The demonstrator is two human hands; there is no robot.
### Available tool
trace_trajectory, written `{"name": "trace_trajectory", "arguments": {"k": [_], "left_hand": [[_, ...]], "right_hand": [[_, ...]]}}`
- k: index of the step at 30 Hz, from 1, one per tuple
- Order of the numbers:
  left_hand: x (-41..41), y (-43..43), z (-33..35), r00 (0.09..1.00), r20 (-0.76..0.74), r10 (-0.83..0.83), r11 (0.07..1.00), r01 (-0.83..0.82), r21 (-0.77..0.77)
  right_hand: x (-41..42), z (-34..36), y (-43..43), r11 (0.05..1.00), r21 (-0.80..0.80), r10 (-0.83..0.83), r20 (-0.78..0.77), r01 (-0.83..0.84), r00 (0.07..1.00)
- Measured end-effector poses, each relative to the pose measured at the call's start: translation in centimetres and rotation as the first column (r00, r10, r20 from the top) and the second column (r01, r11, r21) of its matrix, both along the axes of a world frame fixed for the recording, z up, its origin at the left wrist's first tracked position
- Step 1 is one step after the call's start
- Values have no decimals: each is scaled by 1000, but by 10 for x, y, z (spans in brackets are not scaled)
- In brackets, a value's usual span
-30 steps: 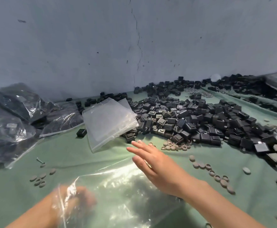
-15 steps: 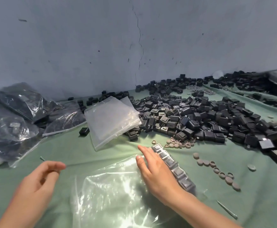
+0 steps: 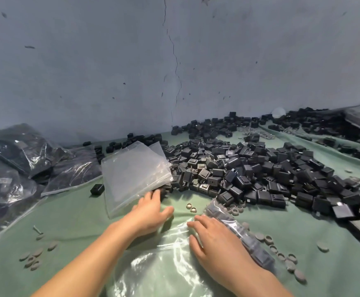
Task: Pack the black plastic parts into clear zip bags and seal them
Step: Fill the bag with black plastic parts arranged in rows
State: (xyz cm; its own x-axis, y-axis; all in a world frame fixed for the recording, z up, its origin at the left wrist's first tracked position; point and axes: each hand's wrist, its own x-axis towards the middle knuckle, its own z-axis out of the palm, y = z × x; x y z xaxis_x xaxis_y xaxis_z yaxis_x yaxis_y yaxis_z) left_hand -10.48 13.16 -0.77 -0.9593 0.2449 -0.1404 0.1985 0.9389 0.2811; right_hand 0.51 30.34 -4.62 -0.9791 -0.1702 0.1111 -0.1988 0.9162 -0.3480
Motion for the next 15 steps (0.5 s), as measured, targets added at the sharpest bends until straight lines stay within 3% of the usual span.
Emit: {"name": "trace_trajectory", "arguments": {"k": [4, 8, 15], "left_hand": [[-33, -1, -8, 981, -133, 142, 989, -135, 58], [-61, -7, -8, 993, -105, 45, 996, -52, -68], [-74, 14, -26, 961, -274, 49, 995, -24, 95]], "right_hand": [[-7, 7, -1, 1000, -9, -22, -40, 22, 999], [-14, 10, -1, 999, 30, -23, -42, 24, 999], [-21, 10, 0, 999, 29, -22, -24, 23, 999]]}}
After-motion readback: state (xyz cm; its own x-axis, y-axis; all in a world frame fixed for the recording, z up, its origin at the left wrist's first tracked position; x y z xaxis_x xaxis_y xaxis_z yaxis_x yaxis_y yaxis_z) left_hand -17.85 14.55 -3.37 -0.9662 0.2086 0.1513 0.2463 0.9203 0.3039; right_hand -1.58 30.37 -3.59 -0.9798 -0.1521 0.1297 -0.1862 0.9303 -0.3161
